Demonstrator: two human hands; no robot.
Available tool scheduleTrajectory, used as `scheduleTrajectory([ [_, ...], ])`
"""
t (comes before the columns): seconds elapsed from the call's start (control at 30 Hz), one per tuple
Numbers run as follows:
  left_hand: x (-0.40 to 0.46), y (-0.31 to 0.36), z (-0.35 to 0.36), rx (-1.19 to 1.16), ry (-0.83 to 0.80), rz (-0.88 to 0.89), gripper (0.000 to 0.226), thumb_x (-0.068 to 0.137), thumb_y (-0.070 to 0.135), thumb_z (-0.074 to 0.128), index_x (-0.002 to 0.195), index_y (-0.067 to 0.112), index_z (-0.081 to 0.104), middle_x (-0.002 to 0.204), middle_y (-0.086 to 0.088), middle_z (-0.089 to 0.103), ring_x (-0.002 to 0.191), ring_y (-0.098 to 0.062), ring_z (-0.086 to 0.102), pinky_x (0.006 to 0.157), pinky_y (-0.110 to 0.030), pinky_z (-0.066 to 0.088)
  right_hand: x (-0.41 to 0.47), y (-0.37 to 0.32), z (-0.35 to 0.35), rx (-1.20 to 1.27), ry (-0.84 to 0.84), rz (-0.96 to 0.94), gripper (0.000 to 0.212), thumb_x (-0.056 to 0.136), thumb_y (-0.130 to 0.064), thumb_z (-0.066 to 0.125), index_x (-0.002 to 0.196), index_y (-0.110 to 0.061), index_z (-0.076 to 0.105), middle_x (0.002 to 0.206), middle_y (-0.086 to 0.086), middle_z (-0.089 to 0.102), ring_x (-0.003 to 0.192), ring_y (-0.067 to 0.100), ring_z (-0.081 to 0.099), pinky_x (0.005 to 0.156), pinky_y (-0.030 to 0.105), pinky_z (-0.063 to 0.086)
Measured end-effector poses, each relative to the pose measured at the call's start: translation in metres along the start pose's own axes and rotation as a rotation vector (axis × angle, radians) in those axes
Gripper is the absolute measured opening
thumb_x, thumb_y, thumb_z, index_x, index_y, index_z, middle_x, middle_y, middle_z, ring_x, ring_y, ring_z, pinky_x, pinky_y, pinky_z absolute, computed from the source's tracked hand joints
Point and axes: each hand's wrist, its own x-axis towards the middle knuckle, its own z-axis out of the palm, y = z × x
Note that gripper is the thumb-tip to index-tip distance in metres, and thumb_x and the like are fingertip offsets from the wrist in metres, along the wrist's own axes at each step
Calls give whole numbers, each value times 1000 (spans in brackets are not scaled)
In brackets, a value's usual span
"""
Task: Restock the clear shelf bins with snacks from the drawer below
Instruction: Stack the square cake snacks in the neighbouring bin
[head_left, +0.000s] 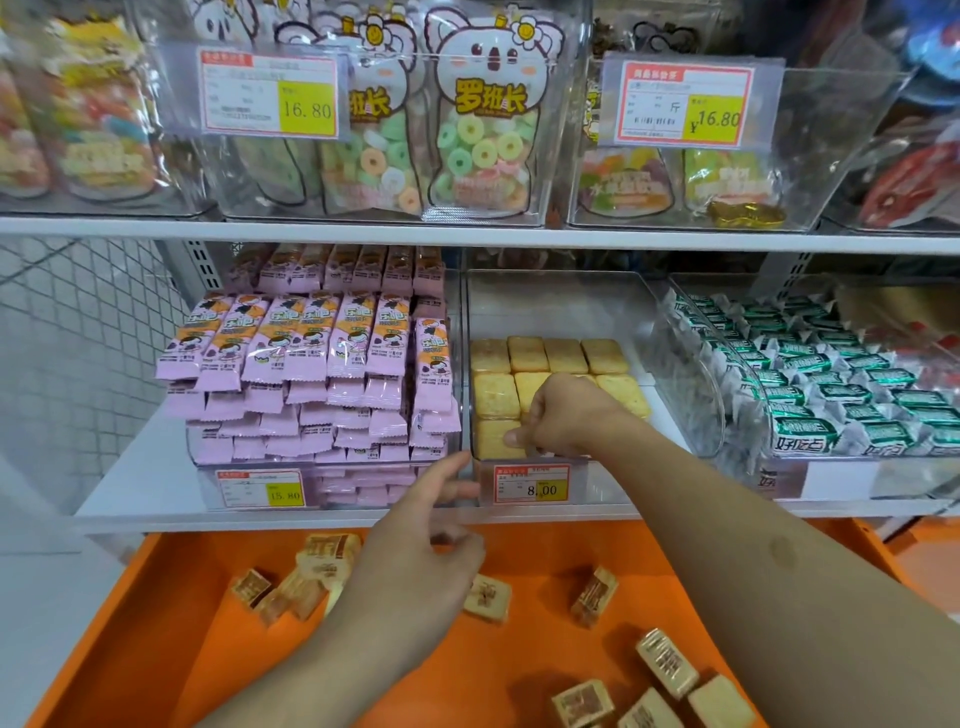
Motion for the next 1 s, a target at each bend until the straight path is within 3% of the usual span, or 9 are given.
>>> scheduleTrajectory([
  [0.2, 4, -7, -4, -35, -7, 15, 68, 96, 12, 66, 146, 52, 43, 122, 32, 60, 99, 7, 64, 70, -36, 63, -11, 3, -10, -35, 23, 1, 53, 78, -61, 83, 80, -10, 74, 73, 5, 74, 73, 22, 72, 75, 42, 63],
  [0.3, 2, -12, -10, -55, -10, 19, 66, 95, 10, 66, 143, 52, 48, 124, 26, 62, 99, -3, 69, 71, -45, 63, -25, 5, -29, 0, 46, -51, 46, 83, -59, 80, 83, -14, 73, 65, 2, 75, 69, 20, 75, 73, 42, 64],
  [0.4, -7, -16, -16, -64, -13, 12, 61, 95, 10, 68, 139, 48, 52, 123, 25, 64, 99, -5, 69, 76, -41, 64, -53, 2, -49, 138, 23, -133, 36, 87, -47, 81, 89, -12, 71, 73, 3, 77, 73, 23, 76, 67, 40, 64],
  [0.5, -19, -27, -23, -49, -41, -11, 52, 93, 9, 71, 131, 43, 57, 122, 18, 67, 100, -8, 69, 76, -31, 64, -95, -1, -65, 214, -193, -300, 18, 89, -25, 82, 96, -12, 73, 80, 2, 75, 77, 19, 74, 65, 35, 61],
  [0.6, -28, -47, -24, -28, -79, -74, 45, 92, 14, 74, 122, 43, 59, 116, 18, 67, 98, -9, 68, 74, -37, 65, -129, 5, -57, 198, -423, -367, 17, 92, -9, 78, 107, -15, 73, 94, 6, 78, 88, 22, 76, 68, 35, 61],
  [0.7, -30, -74, -17, 53, -139, -103, 42, 90, 12, 74, 121, 35, 58, 114, 13, 67, 95, -7, 67, 74, -33, 62, -143, 22, -16, 145, -506, -316, 25, 90, -8, 80, 113, -16, 72, 92, 1, 79, 85, 19, 76, 68, 36, 62],
  [0.83, -25, -122, -8, 219, -253, -160, 48, 86, 21, 78, 124, 40, 57, 119, 14, 63, 93, -8, 69, 79, -37, 61, -140, 65, 61, 14, -584, -166, 30, 88, -24, 84, 115, -26, 71, 103, -8, 75, 87, 15, 74, 75, 34, 62],
  [1.0, -5, -175, 11, 322, -309, -236, 61, 81, 29, 81, 135, 37, 55, 135, 9, 57, 106, -9, 64, 90, -36, 59, -122, 125, 138, 48, -627, 19, 40, 83, -24, 87, 116, -39, 71, 121, -10, 67, 108, 14, 68, 95, 39, 58],
])
